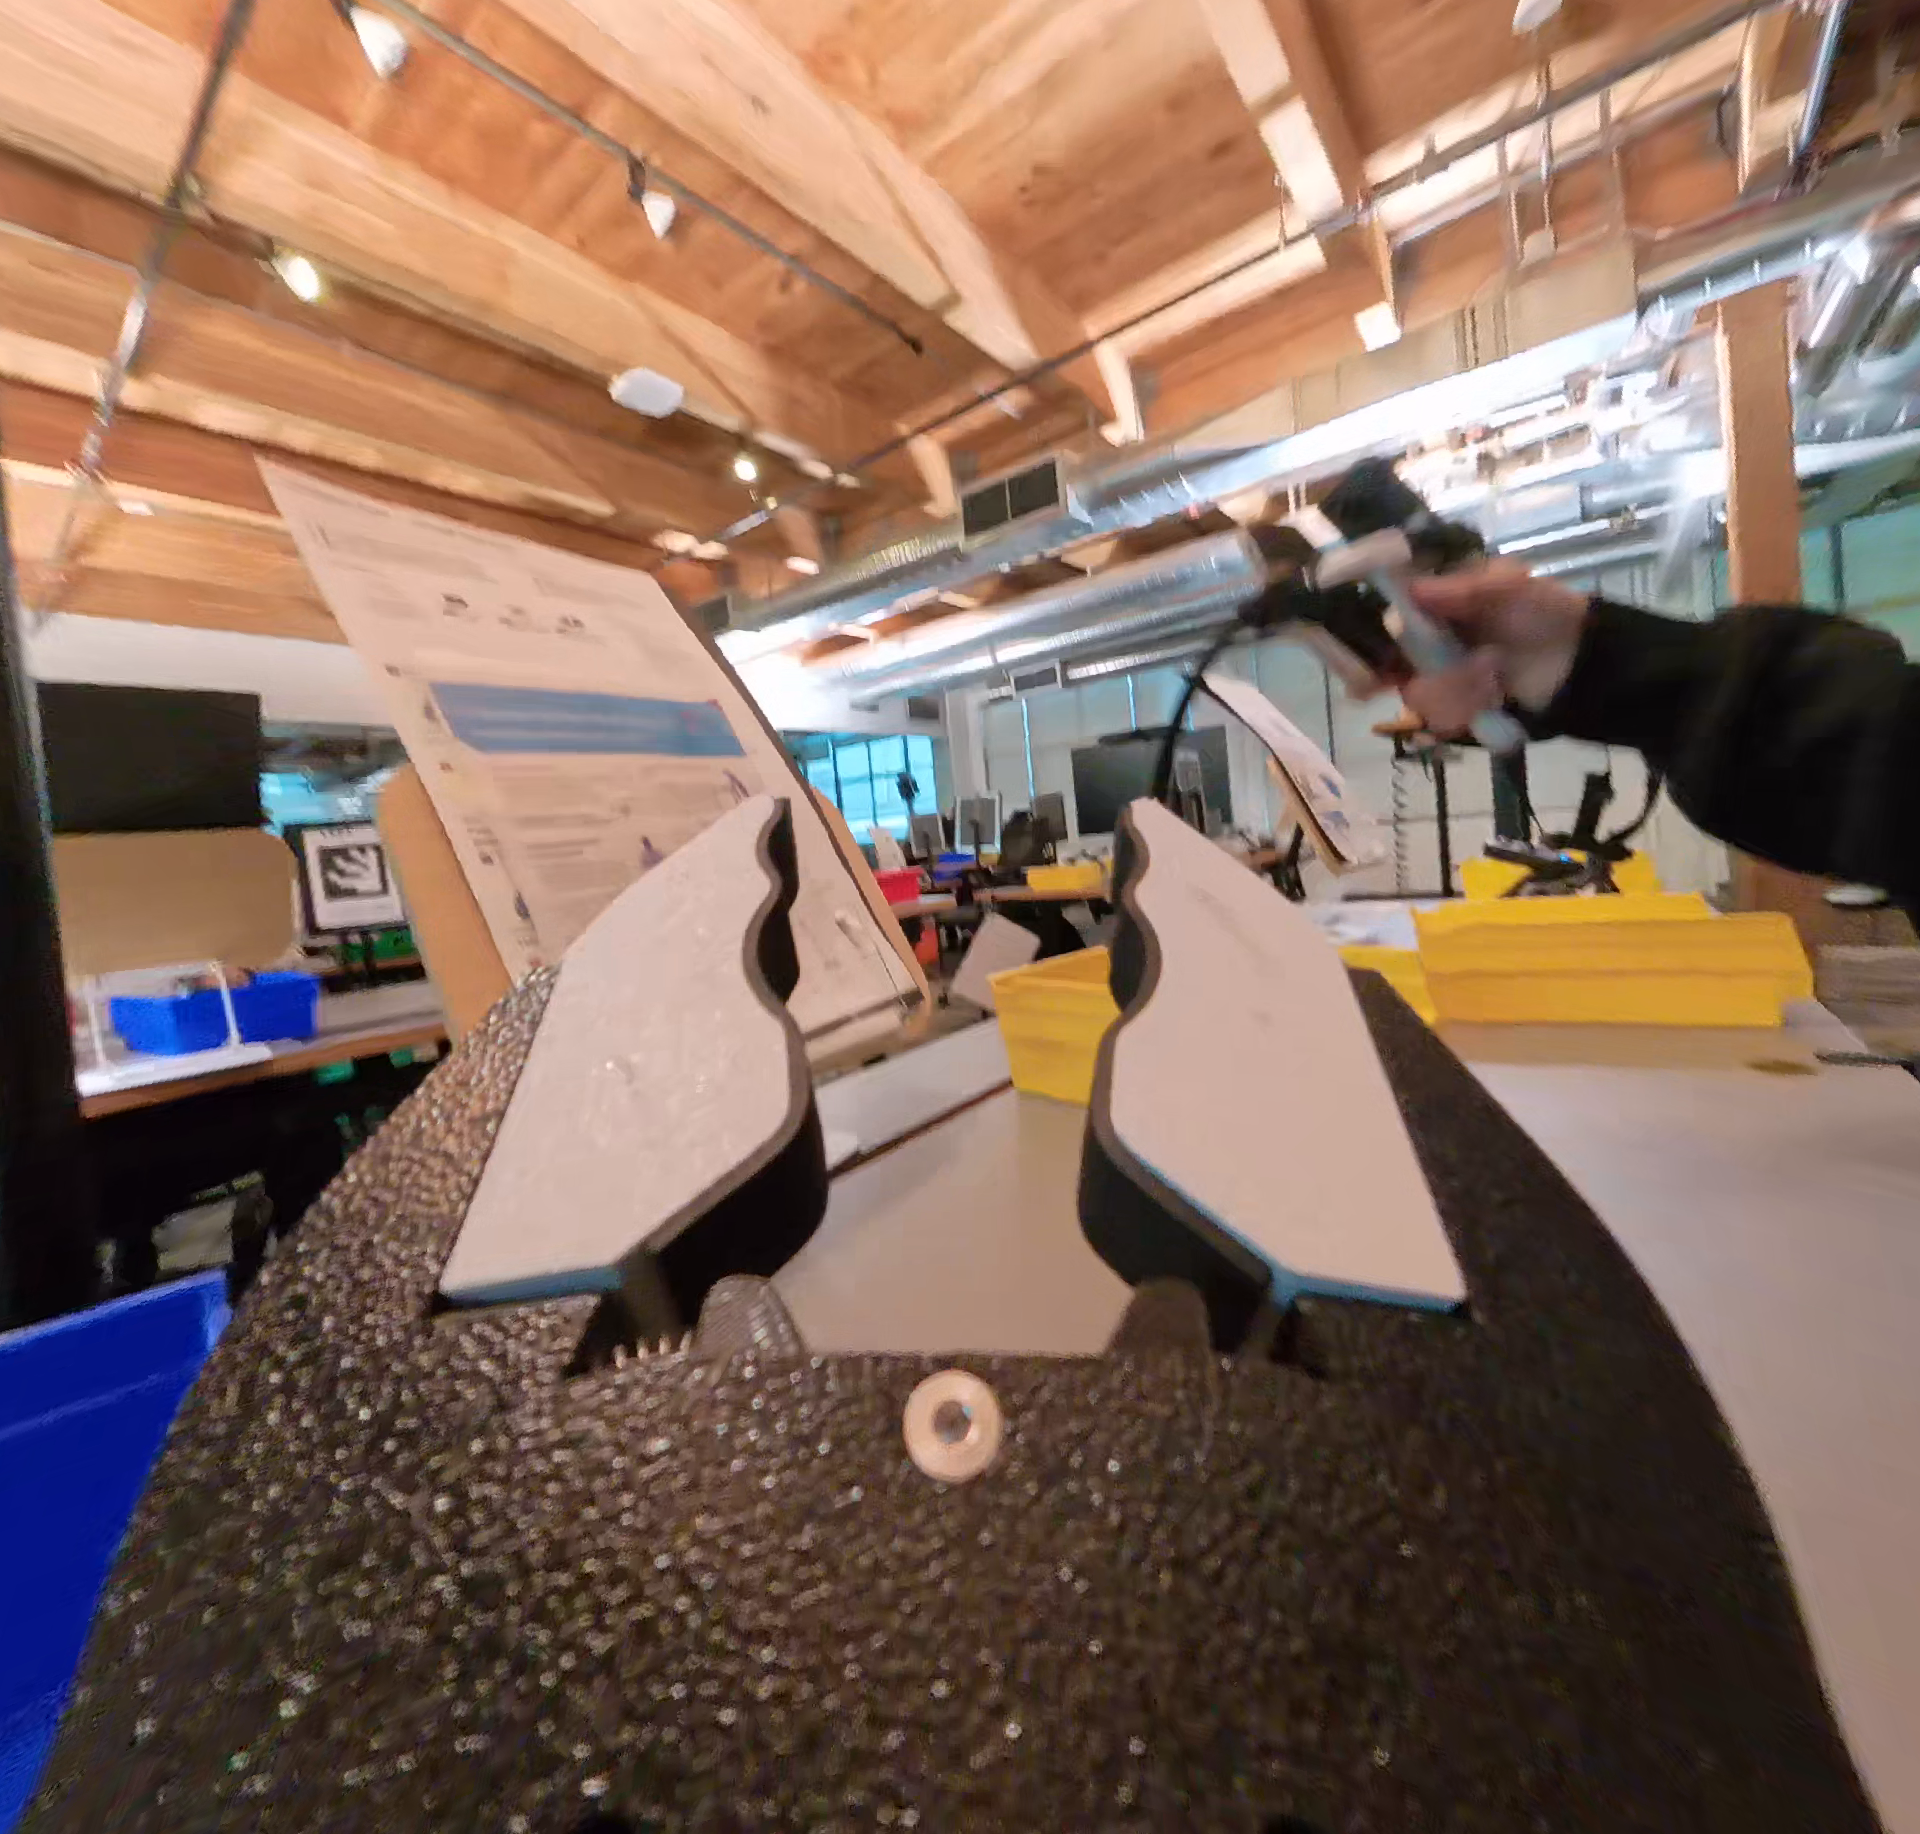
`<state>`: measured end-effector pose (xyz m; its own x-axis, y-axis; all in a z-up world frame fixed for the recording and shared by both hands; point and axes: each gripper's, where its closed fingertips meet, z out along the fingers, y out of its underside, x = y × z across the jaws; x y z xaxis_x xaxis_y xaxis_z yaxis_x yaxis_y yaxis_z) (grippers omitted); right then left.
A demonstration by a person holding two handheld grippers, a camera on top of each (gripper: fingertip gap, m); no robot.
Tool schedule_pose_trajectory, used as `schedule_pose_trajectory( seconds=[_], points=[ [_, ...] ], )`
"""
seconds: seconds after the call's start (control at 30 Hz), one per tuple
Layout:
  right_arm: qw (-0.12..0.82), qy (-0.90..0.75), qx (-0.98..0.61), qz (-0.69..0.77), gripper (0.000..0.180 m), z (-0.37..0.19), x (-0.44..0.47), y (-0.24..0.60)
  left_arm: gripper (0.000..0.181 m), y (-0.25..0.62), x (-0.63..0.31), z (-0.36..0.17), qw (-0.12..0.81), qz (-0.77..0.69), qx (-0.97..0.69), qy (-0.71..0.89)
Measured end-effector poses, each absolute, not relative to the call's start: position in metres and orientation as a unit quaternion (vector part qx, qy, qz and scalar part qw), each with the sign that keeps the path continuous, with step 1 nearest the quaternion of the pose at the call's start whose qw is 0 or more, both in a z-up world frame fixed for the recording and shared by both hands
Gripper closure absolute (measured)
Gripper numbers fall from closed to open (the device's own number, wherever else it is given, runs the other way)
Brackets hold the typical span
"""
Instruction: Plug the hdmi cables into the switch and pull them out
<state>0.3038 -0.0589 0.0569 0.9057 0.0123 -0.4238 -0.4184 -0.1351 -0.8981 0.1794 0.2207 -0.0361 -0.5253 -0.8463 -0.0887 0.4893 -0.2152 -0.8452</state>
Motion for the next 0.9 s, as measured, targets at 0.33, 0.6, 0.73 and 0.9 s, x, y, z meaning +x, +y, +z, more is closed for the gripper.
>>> schedule_pose_trajectory(
  seconds=[0.33,0.6,0.73,0.9],
  points=[
    [0.622,0.233,-0.744,-0.076,0.157,0.149,0.450,-0.164,0.127,0.170,0.206,-0.082,0.342,-0.742,-0.211,0.537],
    [0.463,0.253,-0.832,-0.174,0.157,0.058,0.525,-0.187,0.129,0.172,0.208,-0.086,0.330,-0.745,-0.218,0.537],
    [0.333,0.245,-0.886,-0.209,0.157,-0.002,0.543,-0.198,0.129,0.171,0.209,-0.088,0.327,-0.743,-0.219,0.541],
    [0.170,0.145,-0.935,-0.275,0.157,-0.055,0.560,-0.189,0.130,0.165,0.211,-0.094,0.317,-0.738,-0.219,0.554]
  ],
)
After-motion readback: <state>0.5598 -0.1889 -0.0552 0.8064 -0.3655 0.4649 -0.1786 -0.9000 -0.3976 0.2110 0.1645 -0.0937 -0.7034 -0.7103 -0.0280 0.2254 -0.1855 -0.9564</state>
